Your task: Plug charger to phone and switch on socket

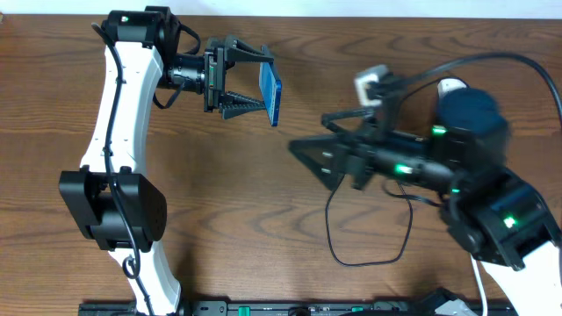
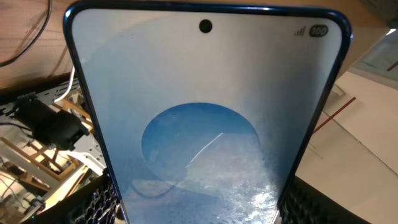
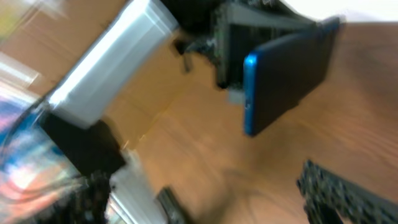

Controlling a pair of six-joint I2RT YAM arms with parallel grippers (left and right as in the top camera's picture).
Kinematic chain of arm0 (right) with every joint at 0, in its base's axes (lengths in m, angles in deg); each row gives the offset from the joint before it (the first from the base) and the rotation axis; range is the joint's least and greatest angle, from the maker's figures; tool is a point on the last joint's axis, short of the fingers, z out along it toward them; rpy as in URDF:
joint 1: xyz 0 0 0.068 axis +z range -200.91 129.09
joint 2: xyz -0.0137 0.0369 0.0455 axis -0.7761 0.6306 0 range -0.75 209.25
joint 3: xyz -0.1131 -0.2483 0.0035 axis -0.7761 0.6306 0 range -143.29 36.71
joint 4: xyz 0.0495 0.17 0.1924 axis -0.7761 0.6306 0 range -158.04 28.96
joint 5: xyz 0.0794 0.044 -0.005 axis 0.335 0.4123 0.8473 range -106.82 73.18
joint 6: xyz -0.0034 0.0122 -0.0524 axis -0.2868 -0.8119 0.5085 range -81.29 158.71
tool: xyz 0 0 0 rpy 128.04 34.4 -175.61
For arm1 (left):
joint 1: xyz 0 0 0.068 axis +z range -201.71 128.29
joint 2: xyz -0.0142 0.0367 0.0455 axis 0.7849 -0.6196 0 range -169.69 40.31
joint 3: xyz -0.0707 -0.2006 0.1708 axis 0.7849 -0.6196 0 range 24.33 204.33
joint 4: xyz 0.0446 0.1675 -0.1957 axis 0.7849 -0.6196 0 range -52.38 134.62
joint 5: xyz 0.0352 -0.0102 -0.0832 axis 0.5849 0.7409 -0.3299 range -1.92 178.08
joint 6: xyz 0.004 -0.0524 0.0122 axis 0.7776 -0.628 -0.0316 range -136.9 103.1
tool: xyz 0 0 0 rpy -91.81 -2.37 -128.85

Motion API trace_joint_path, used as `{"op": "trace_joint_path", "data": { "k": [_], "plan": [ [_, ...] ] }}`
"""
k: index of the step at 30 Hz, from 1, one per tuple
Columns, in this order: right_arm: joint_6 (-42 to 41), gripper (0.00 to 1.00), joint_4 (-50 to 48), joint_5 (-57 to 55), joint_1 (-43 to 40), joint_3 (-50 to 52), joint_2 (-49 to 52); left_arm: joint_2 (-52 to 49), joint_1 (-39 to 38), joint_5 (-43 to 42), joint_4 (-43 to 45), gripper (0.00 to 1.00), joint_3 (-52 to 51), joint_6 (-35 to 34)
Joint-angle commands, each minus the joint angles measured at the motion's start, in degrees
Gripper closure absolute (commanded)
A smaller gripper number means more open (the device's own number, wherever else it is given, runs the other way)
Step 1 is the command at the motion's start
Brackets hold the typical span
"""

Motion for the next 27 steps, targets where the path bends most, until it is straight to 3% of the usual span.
{"op": "trace_joint_path", "data": {
  "k": [1,5,9,17,22,27],
  "plan": [
    [1.11,0.06,6.47,-27.47,7.21,-8.7,6.19,2.4,-0.11,-2.84,-3.28,0.25,0.44,-0.07],
    [0.0,0.07,10.82,-36.7,11.3,-14.53,12.7,2.4,-0.11,-2.36,-2.54,0.25,0.44,-0.09],
    [-0.98,0.14,10.95,-38.21,13.2,-19.37,18.47,2.4,-0.11,-2.19,-1.2,0.25,0.44,-0.11],
    [-3.74,0.16,10.88,-42.05,14.62,-21.51,24.33,2.4,-0.11,2.99,1.16,0.25,0.44,-0.85],
    [-4.55,0.23,9.73,-42.38,14.82,-21.49,25.11,2.4,-0.11,9.53,10.43,0.26,0.42,-10.99],
    [-7.06,0.3,10.71,-44.65,14.82,-21.49,26.67,2.4,-0.11,9.77,14.29,0.26,0.44,-15.67]
  ]
}}
